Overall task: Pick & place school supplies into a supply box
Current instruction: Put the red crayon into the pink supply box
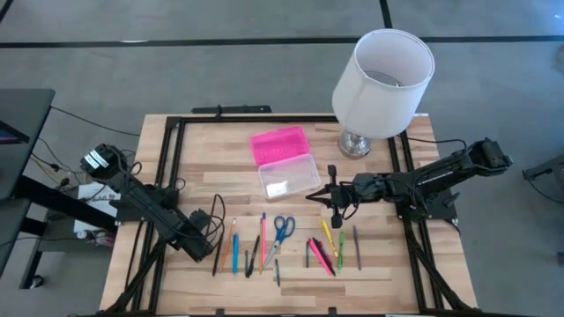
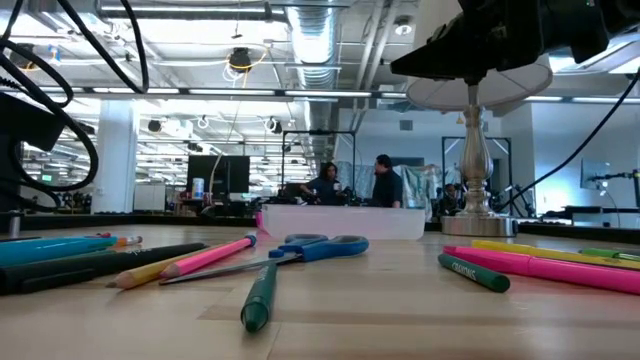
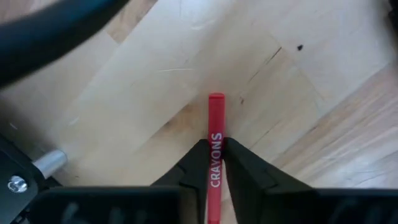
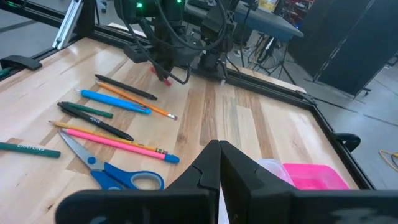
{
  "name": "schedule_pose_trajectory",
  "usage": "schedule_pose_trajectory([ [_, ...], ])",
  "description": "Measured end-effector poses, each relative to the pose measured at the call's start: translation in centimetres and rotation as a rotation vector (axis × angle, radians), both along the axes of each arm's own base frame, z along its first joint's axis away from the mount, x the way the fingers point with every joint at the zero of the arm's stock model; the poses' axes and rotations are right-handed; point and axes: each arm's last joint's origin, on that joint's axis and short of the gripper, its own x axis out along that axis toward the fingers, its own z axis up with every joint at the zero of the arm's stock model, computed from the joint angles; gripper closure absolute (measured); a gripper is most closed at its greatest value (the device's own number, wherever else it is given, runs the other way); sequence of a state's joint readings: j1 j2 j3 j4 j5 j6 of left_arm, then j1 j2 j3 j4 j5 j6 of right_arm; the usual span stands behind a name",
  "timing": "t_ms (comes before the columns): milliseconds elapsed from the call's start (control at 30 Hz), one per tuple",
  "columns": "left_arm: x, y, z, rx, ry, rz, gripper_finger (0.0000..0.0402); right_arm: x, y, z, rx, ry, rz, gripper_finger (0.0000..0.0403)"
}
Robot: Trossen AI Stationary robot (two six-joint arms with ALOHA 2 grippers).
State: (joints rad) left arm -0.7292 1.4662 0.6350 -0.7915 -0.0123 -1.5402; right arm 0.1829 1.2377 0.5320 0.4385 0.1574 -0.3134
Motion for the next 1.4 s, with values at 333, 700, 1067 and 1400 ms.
schedule_pose_trajectory([
  [333,0.0,0.1,0.0,0.018,-0.005,-0.099,0.0366,0.0,0.0,0.0,-0.001,0.004,0.0,0.0403],
  [700,1.3,0.8,0.3,0.035,-0.032,-0.295,0.0394,0.0,0.0,0.0,-0.001,0.004,0.0,0.0403],
  [1067,2.3,1.7,0.4,0.061,-0.063,-0.358,0.038,0.0,0.0,0.0,0.009,0.004,-0.003,0.0403],
  [1400,3.9,2.0,2.0,0.283,-0.18,-0.392,0.0383,0.0,0.0,0.0,0.009,0.004,-0.003,0.0403],
])
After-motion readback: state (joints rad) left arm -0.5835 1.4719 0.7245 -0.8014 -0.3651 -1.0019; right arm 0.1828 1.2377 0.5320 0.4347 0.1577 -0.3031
